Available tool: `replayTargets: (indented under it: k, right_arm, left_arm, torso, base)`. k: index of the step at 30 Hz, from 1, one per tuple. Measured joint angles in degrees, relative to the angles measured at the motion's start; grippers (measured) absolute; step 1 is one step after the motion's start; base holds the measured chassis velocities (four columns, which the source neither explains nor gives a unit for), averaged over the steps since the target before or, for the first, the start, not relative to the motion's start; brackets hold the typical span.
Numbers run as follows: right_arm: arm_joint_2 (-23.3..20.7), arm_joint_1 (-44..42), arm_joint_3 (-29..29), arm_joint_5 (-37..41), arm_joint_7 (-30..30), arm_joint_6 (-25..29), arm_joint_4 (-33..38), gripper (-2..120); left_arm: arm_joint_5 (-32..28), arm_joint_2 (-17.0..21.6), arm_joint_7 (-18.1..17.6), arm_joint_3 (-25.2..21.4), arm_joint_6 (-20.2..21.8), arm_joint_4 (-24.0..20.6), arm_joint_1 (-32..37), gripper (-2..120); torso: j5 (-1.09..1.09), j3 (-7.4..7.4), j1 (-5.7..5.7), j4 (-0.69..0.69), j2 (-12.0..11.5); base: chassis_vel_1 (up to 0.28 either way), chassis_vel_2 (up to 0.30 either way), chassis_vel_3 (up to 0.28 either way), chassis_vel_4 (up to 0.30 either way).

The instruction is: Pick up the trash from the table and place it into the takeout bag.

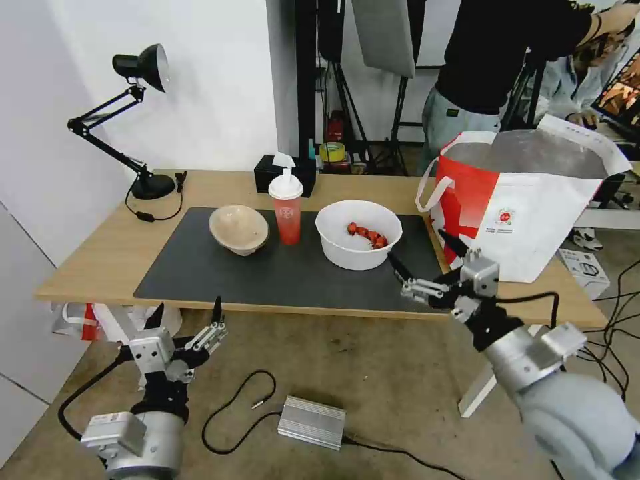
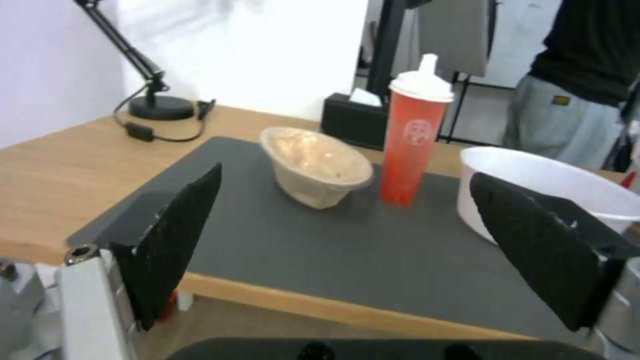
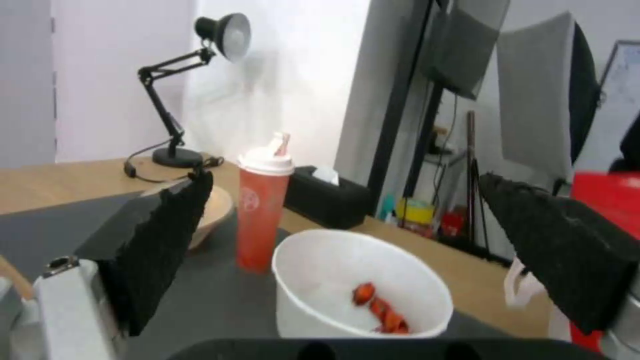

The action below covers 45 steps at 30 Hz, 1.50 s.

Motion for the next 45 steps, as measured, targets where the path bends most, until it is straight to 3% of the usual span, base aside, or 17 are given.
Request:
replayTargets:
  k: [9,16,19,30,38,45]
  right_arm:
    - [-7.58,7.23,-2.24,8.83,-3.74,0.88,-2.35,100]
    - [-11.02,10.2,-2.88,15.98,-5.04,-1.56,-2.88,100]
    - [-12.86,14.58,-3.73,21.01,-7.46,-6.22,-3.55,100]
    - [-15.1,22.3,-7.78,21.37,-13.48,-11.0,-6.13,100]
    - [-15.06,31.54,-14.81,21.45,-17.11,-15.36,-9.87,100]
    - [-13.45,46.31,-24.81,24.54,-18.96,-24.17,-13.94,100]
  left_arm:
    - [-1.29,1.4,0.3,1.26,-0.52,1.81,-2.38,100]
    - [-2.19,2.04,0.34,1.65,-0.47,2.5,-3.74,100]
    - [-2.2,1.68,0.39,2.07,-0.48,2.84,-4.06,100]
    - [-2.15,1.71,0.69,2.52,-1.25,3.17,-4.45,100]
    - [-1.93,1.46,0.73,2.27,-1.45,3.4,-4.29,100]
    - [-0.86,0.8,0.85,2.09,-0.8,3.4,-3.75,100]
  torso:
    - [0.0,0.0,0.01,0.01,0.0]
    - [0.0,0.0,0.01,-0.01,0.0]
    - [-0.01,0.0,0.01,0.0,0.0]
    - [-0.01,0.0,0.0,0.0,0.0]
    - [-0.01,0.0,0.0,-0.01,0.0]
    - [0.0,0.0,0.01,0.0,0.0]
  base:
    - [0.0,0.0,0.0,0.0]
    - [0.0,0.0,0.0,0.0]
    - [0.0,0.0,0.0,0.0]
    - [0.0,0.0,0.0,0.0]
    - [0.0,0.0,0.0,0.0]
    - [0.0,0.0,0.0,0.0]
